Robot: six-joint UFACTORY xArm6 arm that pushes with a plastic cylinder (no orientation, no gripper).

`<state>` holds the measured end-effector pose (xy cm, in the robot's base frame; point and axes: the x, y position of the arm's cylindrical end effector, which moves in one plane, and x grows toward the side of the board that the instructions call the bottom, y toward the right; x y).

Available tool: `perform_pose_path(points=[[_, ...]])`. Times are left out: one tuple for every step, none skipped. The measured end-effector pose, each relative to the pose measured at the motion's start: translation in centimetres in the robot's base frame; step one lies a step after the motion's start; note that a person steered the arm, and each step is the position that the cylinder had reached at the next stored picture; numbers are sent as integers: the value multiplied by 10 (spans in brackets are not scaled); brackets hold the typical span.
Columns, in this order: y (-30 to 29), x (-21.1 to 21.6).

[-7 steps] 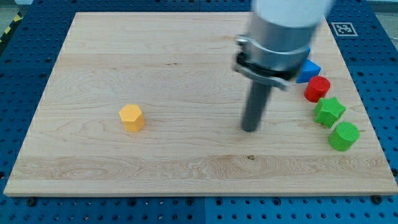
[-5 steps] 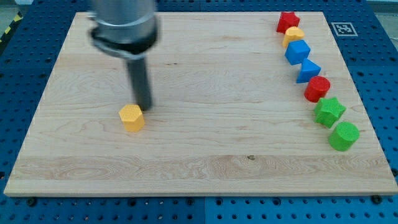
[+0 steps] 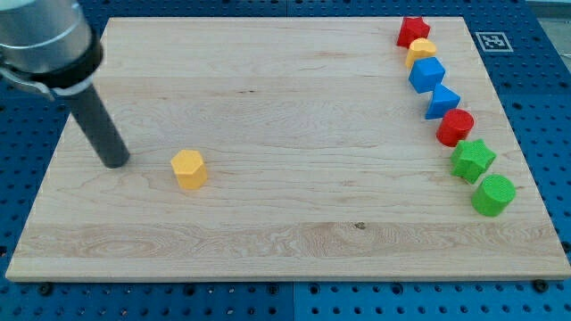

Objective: Push the hexagon into the green circle

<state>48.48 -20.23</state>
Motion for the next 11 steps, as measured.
perform_pose_path(points=[[41, 3], [71, 8], [82, 25], [102, 34], [128, 35], [146, 44], [161, 54], [180, 59], [196, 71], [207, 88], [223, 99]])
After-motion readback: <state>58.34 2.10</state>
